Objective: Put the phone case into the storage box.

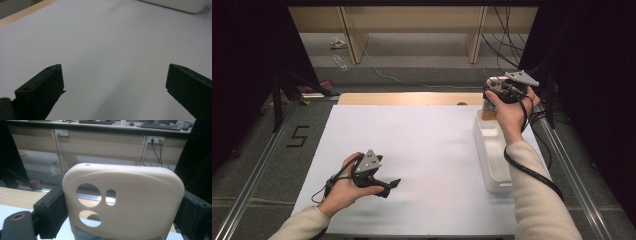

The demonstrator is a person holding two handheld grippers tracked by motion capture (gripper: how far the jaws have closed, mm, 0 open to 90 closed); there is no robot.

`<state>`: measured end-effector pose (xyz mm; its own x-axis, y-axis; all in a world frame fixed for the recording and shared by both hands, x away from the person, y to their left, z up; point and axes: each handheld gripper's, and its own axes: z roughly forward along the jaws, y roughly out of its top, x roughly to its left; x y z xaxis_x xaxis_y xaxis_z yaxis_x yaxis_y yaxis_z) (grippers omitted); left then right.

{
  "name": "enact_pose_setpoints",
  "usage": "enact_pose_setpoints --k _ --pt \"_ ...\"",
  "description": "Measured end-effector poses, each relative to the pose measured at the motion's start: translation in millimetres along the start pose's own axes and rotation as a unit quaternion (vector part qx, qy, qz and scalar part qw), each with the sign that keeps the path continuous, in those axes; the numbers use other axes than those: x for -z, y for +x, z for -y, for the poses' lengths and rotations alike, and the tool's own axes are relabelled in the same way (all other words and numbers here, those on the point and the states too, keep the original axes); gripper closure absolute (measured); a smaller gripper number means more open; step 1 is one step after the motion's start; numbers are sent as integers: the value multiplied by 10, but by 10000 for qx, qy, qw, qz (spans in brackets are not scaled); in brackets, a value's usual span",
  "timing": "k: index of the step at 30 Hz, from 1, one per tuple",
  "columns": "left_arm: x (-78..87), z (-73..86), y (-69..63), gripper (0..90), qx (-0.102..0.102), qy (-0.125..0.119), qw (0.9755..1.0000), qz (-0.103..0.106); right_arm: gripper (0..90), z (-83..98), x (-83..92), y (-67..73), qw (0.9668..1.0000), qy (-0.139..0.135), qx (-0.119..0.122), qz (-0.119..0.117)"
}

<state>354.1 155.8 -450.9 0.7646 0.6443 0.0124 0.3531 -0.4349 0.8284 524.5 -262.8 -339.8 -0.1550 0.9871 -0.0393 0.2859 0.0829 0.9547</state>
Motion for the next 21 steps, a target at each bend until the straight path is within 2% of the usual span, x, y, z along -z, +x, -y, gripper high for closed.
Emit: enact_pose_setpoints --k 21 --pt "1 -1 0 11 3 -3 10000 5 122 9 -113 4 9999 134 -29 -8"
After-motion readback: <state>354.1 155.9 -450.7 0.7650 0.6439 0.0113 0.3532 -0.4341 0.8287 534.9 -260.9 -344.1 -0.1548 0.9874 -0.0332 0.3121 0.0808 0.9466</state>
